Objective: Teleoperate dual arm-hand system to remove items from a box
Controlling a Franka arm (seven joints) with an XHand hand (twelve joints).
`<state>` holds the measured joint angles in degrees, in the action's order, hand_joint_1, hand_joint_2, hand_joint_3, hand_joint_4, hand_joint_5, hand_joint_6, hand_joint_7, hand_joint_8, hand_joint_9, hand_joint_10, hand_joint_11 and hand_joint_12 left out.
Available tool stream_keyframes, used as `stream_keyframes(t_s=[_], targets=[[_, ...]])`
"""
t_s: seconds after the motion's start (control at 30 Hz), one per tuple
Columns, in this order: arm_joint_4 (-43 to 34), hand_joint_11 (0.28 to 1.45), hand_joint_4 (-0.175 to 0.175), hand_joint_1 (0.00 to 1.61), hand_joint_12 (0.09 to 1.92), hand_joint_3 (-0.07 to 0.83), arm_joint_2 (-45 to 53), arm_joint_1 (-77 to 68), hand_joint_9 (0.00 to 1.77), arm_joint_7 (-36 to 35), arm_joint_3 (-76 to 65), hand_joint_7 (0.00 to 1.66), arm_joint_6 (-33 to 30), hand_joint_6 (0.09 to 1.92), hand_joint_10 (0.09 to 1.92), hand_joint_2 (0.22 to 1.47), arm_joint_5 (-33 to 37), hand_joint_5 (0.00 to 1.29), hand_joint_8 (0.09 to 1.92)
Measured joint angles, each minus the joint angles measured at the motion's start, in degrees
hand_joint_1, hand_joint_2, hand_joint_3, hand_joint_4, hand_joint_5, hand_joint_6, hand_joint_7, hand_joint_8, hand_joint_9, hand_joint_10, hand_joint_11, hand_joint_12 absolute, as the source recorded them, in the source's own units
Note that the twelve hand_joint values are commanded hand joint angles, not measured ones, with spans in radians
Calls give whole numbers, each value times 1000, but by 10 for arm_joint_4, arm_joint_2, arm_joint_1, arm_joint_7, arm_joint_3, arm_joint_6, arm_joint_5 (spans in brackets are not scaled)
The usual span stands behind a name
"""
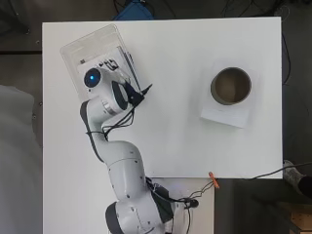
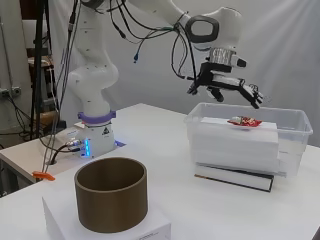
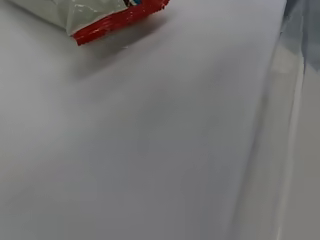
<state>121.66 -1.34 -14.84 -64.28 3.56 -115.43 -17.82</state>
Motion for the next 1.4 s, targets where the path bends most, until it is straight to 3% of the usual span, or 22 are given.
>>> stream_keyframes(t_s=[0.23,0.27,0.33,0.43,0.47,0.5,0.53,0.57,0.63,0.83,0.97,1.07,1.23,1.4], targets=[[-63,506,-49,154,87,1,93,-13,367,60,48,186,54,87,87,858,-30,54,87],[-60,576,-26,205,87,4,100,-15,505,59,54,344,55,87,87,892,-35,207,87],[-55,747,36,472,87,14,107,-17,807,60,64,664,58,91,97,996,-40,521,93],[-80,823,62,595,87,0,124,-16,932,42,59,785,83,87,122,1049,-5,662,140],[-85,823,-23,831,577,1,128,-16,979,38,57,823,88,279,623,1082,1,809,593],[-87,814,35,929,1093,2,130,-16,1005,35,56,814,91,578,1147,1104,3,882,1060],[-87,811,95,965,1450,2,130,-17,1016,34,57,791,96,809,1509,1123,4,904,1421],[-87,811,134,977,1661,3,128,-16,1025,37,57,772,100,955,1715,1138,7,903,1648],[-92,817,166,981,1832,1,117,-15,1054,37,55,778,104,1081,1875,1154,22,894,1863],[-126,816,175,986,1898,-1,5,-2,1044,-40,14,805,67,1101,1920,1153,60,902,1920],[-107,991,175,998,1919,-2,-52,18,1182,-82,-61,909,61,1068,1920,1142,72,925,1920],[-56,1061,175,1003,1920,-1,-106,39,1249,-96,-144,951,54,1057,1920,1137,70,934,1920],[-27,1100,175,998,1920,1,-129,63,1304,-80,-229,993,48,1069,1920,1141,57,926,1920],[-29,1094,175,996,1920,0,-70,87,1313,-69,-312,1032,32,1064,1920,1141,57,925,1920]])
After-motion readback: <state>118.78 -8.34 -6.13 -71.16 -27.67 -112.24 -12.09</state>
